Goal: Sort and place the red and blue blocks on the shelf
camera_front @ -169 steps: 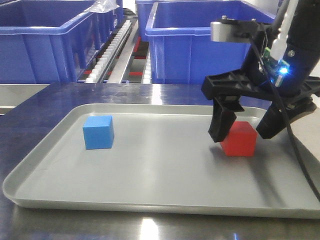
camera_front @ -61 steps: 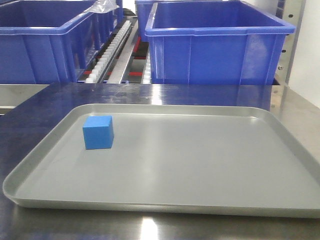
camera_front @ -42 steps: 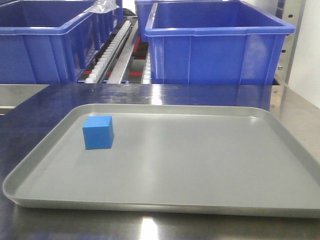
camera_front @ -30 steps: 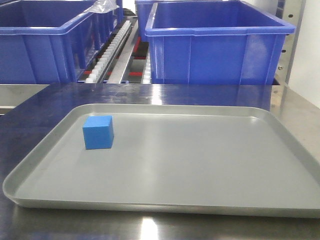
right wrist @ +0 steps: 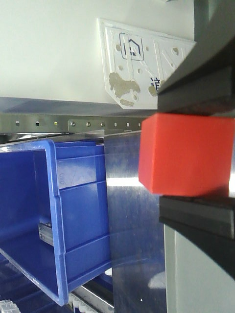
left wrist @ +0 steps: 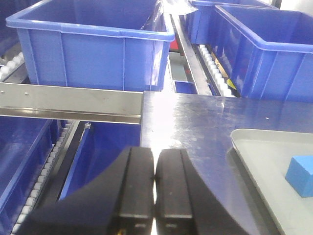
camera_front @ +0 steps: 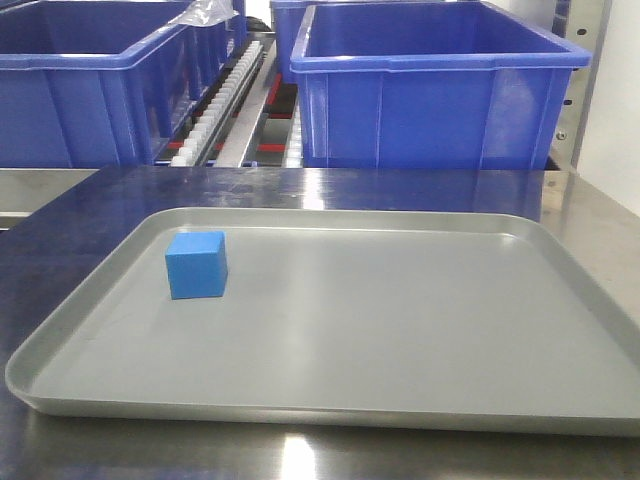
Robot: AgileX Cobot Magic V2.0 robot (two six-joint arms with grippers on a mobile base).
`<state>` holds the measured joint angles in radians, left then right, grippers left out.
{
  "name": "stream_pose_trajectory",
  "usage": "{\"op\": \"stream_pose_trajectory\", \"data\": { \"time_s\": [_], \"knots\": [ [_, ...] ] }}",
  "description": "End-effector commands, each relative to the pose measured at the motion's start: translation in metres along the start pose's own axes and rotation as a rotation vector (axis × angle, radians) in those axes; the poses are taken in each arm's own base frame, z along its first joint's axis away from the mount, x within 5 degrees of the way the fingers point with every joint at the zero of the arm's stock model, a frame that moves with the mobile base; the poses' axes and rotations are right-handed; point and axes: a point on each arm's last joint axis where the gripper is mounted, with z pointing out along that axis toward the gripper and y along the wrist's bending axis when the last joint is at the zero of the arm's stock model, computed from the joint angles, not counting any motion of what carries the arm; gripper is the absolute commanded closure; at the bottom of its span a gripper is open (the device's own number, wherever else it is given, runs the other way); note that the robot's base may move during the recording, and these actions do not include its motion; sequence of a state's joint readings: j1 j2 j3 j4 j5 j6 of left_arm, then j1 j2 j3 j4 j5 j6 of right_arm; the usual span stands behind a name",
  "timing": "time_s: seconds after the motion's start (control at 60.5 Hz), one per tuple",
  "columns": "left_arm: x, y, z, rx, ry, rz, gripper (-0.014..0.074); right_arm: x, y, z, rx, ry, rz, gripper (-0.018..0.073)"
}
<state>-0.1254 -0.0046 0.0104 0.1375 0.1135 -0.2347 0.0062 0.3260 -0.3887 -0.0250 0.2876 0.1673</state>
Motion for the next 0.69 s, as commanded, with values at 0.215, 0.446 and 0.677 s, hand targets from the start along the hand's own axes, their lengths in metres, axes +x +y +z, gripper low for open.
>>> {"op": "stream_pose_trajectory", "data": {
  "time_s": [0.215, 0.446, 0.677],
  "knots": [
    [-0.0014, -0.0014, -0.0001, 0.022, -0.079, -0.002, 0.0463, -0.0181, 0.0021, -0.0021, -0.010, -0.120, -0.014, 0.0502],
    [-0.0014, -0.0014, -0.0001, 0.022, -0.079, -0.002, 0.0463, -0.0181, 0.0021, -0.0021, -0.010, -0.120, -0.014, 0.0502],
    [-0.0012, -0.0013, -0.0001, 0.021, -0.077, 0.003, 0.0463, -0.0181, 0.0021, -0.0021, -0.010, -0.120, -0.014, 0.0502]
  ]
}}
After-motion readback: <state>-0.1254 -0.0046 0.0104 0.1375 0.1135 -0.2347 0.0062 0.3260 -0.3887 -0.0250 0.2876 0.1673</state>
